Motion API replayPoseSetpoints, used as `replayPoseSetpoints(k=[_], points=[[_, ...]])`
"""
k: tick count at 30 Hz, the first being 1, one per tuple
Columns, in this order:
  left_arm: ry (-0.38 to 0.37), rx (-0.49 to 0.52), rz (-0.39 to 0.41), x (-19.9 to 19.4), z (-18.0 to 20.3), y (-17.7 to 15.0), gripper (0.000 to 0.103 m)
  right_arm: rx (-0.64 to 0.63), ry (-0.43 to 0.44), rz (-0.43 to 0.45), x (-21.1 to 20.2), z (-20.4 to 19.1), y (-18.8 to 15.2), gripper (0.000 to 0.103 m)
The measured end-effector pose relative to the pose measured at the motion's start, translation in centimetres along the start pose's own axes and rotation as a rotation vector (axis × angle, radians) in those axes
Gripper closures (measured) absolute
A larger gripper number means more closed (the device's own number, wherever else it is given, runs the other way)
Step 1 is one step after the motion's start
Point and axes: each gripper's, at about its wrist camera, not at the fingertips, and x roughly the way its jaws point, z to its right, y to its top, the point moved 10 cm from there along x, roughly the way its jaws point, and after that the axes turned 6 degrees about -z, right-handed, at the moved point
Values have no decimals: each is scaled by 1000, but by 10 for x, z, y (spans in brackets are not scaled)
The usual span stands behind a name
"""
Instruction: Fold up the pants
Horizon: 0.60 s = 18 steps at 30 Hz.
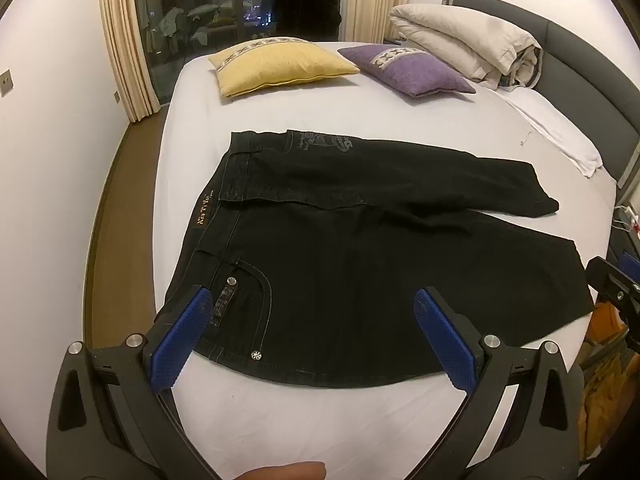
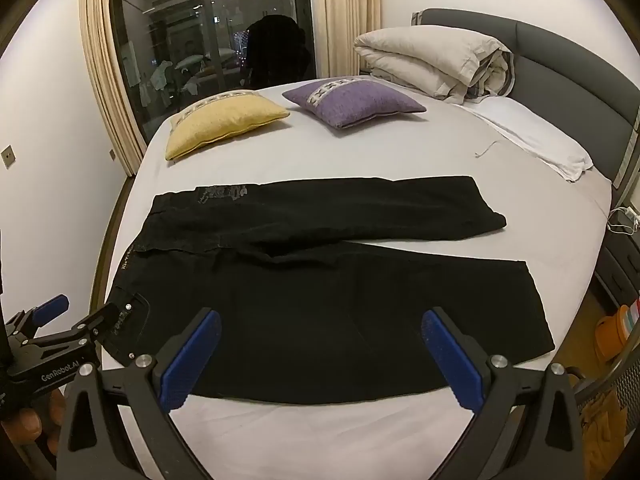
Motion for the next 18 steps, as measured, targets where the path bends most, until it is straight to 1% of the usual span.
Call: replayPoseSetpoints(k=[3,4,13,14,18], points=[[0,1,-1,2,-1,-3,0,5,-4,-6,5,4,-1,0],[1,1,-1,-1,1,1,0,6,-5,-8,6,5,-3,0],[-1,4,2,1,-3,-10,0,8,-10,-20,7,5,-5,0],[2,4,-5,2,1,-1,0,9,-11,-20,7,5,-5,0],[3,5,-6,4,0,-5,0,9,-14,-24,9,6,-6,0]])
